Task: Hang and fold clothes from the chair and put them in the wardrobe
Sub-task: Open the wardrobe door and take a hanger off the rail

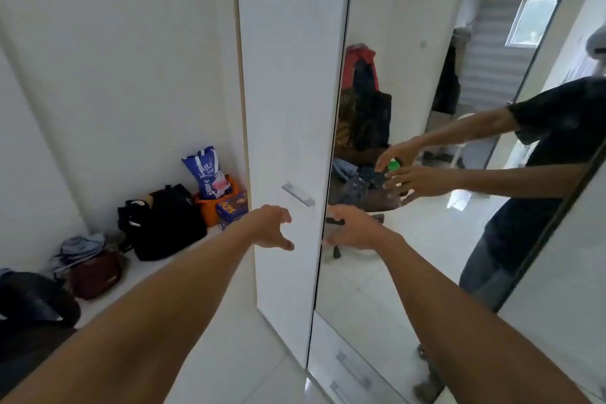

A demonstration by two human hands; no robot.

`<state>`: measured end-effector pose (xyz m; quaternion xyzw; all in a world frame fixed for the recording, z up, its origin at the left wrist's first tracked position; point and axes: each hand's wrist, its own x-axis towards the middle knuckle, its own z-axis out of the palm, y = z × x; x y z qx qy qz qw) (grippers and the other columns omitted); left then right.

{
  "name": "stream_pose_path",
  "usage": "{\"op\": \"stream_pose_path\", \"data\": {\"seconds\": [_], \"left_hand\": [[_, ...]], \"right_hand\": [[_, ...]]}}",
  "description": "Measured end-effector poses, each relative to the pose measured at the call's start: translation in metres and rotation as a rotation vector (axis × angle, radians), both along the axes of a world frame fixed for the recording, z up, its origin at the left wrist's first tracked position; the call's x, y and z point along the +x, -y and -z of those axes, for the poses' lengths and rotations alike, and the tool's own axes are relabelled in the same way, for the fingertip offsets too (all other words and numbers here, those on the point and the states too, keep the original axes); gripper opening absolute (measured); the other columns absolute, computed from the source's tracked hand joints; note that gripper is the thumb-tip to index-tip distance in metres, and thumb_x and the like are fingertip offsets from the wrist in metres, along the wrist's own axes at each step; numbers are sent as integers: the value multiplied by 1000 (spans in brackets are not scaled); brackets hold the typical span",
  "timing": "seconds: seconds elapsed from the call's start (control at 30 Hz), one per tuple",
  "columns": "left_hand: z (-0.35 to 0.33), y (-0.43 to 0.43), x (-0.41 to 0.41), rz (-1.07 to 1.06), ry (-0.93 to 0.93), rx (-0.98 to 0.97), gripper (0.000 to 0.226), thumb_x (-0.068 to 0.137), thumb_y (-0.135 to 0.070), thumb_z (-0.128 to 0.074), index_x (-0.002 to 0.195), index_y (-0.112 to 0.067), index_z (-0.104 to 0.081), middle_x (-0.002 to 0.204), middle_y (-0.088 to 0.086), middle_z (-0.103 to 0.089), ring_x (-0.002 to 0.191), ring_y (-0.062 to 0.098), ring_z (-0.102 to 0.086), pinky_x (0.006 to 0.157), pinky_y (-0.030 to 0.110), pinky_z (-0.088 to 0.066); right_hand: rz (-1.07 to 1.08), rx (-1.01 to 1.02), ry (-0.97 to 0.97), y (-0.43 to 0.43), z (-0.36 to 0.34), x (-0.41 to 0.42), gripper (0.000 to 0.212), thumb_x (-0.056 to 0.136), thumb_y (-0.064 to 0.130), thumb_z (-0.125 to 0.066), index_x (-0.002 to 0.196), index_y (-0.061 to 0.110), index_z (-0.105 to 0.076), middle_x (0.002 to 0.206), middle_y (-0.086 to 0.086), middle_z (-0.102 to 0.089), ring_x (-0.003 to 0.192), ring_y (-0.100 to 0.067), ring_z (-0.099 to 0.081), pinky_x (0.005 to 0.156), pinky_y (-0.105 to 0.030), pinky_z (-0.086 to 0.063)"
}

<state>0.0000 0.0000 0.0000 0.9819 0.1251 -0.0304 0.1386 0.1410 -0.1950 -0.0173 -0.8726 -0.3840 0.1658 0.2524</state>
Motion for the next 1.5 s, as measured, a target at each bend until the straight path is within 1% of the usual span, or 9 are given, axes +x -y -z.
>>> {"op": "stream_pose_path", "data": {"seconds": [0.3,0.57,0.7,0.87,0.97,1.07,1.2,1.37,1.5], "left_hand": [[57,-44,108,16,20,-16,90,82,-45,-76,154,-22,-28,159,-1,-32,142,22,-38,113,40,-36],[101,-70,170,112,33,-13,122,81,-37,-79,154,-37,19,166,-1,-10,132,31,-51,97,49,-52],[113,-78,174,147,98,-6,124,83,-36,-77,147,-48,28,165,0,-14,110,34,-64,84,48,-58],[118,-83,165,179,198,65,115,87,-39,-72,151,-43,24,158,1,-28,110,27,-61,82,43,-59],[125,-93,150,165,218,76,111,90,-41,-68,151,-43,24,161,0,-26,115,27,-59,84,41,-59],[130,-103,128,138,233,77,107,90,-45,-66,152,-44,22,163,-1,-25,118,25,-58,87,39,-58],[132,-119,87,61,253,172,106,86,-65,-60,154,-39,17,159,-1,-35,121,22,-51,105,40,-40],[116,-138,26,-69,428,215,103,76,-75,-61,150,-22,-12,139,7,-54,129,30,-50,113,62,-25],[99,-161,-9,-194,558,416,104,70,-70,-71,144,-15,-25,132,15,-53,123,31,-48,109,65,-28]], "right_hand": [[77,84,-134,-45,47,60,92,76,28,-86,152,21,-34,149,-2,-47,134,-23,-47,105,-38,-46],[101,195,-168,-74,78,94,103,84,35,-78,158,35,-6,159,1,-34,143,-26,-39,112,-53,-41],[116,196,-117,-75,84,96,104,85,36,-77,157,36,-2,160,2,-32,145,-25,-37,111,-49,-42],[88,300,-170,-77,83,93,95,87,27,-76,154,40,-12,159,5,-34,143,-19,-38,104,-38,-42],[80,363,-182,-83,85,85,79,89,27,-74,148,41,-23,157,9,-34,143,-13,-37,113,-40,-38],[56,518,-272,-97,84,75,50,97,23,-61,139,33,-37,136,8,-58,127,-6,-54,113,-46,-41],[-19,593,-430,-126,71,64,45,100,43,-34,141,57,-20,114,1,-74,108,-11,-69,116,-45,-35],[-261,461,-614,-189,52,48,45,94,63,-31,129,78,-6,133,-10,-64,105,-16,-71,115,-52,-37],[-394,437,-636,-249,42,32,57,102,51,-29,150,57,0,135,-9,-63,101,-15,-72,105,-44,-47]]}}
